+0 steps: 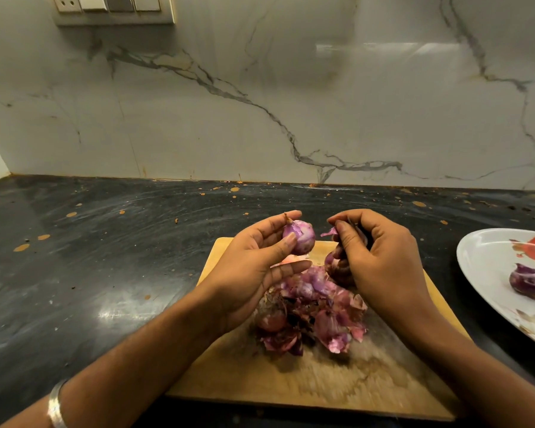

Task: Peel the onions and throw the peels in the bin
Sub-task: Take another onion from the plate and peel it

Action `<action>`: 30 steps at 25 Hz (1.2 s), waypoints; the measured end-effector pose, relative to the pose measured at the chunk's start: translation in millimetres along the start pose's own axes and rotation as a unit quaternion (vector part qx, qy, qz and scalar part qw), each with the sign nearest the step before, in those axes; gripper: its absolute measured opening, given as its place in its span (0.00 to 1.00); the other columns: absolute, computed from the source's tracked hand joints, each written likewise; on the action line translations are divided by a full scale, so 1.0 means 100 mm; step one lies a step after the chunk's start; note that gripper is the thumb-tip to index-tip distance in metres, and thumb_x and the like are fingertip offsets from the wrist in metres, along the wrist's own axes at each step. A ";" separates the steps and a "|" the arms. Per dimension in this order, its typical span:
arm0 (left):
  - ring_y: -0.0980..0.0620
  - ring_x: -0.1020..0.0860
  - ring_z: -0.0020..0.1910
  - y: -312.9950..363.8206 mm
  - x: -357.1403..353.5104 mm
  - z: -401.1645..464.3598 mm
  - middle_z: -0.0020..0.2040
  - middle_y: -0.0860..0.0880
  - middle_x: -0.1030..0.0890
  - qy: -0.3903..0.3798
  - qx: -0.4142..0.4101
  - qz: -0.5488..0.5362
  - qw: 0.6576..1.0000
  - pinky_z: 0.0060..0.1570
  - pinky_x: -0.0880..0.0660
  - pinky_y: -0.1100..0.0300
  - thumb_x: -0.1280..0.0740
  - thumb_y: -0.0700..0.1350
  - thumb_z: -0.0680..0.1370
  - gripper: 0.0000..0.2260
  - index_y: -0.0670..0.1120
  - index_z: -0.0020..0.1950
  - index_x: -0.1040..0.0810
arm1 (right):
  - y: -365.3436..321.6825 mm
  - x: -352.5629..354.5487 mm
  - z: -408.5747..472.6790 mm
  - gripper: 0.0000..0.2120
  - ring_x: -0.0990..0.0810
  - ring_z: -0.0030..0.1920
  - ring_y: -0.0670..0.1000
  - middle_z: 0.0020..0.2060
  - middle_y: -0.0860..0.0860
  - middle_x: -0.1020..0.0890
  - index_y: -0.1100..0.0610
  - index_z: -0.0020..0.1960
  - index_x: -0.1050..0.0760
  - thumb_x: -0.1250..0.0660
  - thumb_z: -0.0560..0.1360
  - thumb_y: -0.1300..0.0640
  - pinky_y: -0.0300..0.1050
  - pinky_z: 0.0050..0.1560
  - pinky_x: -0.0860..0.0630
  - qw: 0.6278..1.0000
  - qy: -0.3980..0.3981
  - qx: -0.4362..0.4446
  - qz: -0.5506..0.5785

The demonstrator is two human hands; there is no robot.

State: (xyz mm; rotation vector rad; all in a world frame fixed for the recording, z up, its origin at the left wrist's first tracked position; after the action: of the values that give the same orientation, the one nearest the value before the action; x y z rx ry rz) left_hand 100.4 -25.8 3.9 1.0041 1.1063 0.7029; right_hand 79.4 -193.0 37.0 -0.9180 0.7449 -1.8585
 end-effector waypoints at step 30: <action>0.46 0.19 0.61 -0.01 -0.14 -0.06 0.59 0.43 0.17 -0.070 0.008 0.068 0.995 0.60 0.22 0.56 0.36 0.41 0.76 0.18 0.43 0.67 0.25 | -0.07 -0.17 0.01 0.20 0.17 0.41 0.55 0.41 0.51 0.17 0.52 0.50 0.22 0.21 0.62 0.50 0.54 0.44 0.18 0.989 -0.146 -0.005 0.009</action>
State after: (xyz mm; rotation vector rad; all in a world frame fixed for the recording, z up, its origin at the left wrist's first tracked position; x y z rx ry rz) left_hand 89.7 -36.7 8.0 1.1336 0.9293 0.7214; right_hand 82.5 -175.0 37.9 -1.1570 0.5800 -1.6582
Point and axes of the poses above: each hand's wrist, its own z-axis towards the middle knuckle, its own x-axis out of the back of the hand, y = z × x, the point moved 7 cm from there along z, towards the middle knuckle
